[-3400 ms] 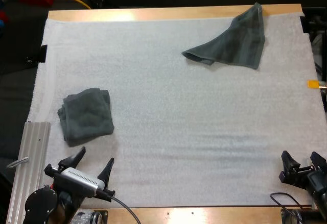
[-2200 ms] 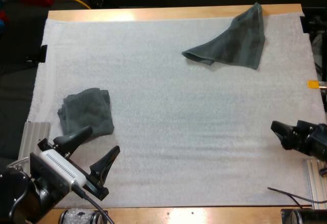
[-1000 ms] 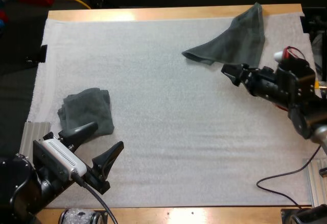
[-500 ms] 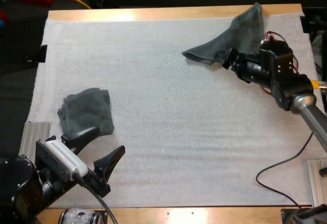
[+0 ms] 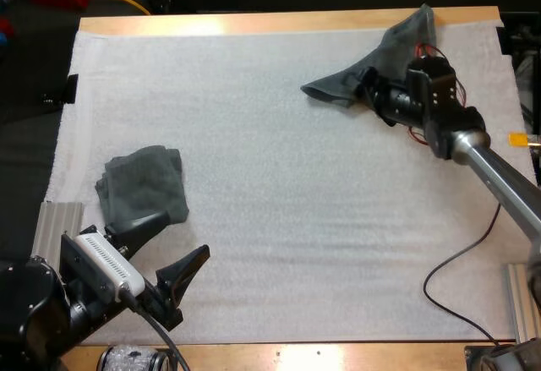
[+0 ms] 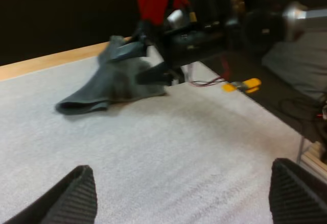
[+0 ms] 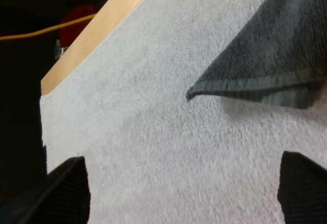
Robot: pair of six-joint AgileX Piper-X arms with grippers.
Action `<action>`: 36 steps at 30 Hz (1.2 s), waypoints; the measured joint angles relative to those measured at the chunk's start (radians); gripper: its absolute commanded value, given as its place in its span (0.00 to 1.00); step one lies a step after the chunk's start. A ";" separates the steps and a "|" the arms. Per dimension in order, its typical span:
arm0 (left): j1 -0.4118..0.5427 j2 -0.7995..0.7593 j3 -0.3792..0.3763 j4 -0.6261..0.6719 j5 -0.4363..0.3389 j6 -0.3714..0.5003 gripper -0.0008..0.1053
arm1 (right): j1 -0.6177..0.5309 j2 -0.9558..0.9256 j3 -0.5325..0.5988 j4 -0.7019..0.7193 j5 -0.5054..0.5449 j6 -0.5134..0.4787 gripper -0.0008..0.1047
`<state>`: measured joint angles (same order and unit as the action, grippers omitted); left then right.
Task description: Pick towel from pile, fold and stack
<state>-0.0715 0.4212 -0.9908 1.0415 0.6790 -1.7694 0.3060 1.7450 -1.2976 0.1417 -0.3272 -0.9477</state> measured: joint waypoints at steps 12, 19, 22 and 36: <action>0.000 0.000 0.000 0.002 0.015 0.000 0.66 | -0.076 0.151 -0.079 -0.032 -0.108 0.117 0.71; 0.000 0.000 0.000 0.002 0.015 0.000 0.66 | -0.093 0.214 -0.079 -0.067 -0.168 0.170 0.71; 0.000 0.000 0.000 0.002 0.015 0.000 0.66 | -0.090 0.240 -0.080 -0.114 -0.186 0.219 0.71; 0.000 0.000 0.000 0.002 0.015 0.000 0.66 | -0.090 0.339 -0.088 -0.246 -0.200 0.297 0.71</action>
<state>-0.0715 0.4212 -0.9908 1.0433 0.6936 -1.7694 0.2156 2.0842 -1.3860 -0.1045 -0.5268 -0.6504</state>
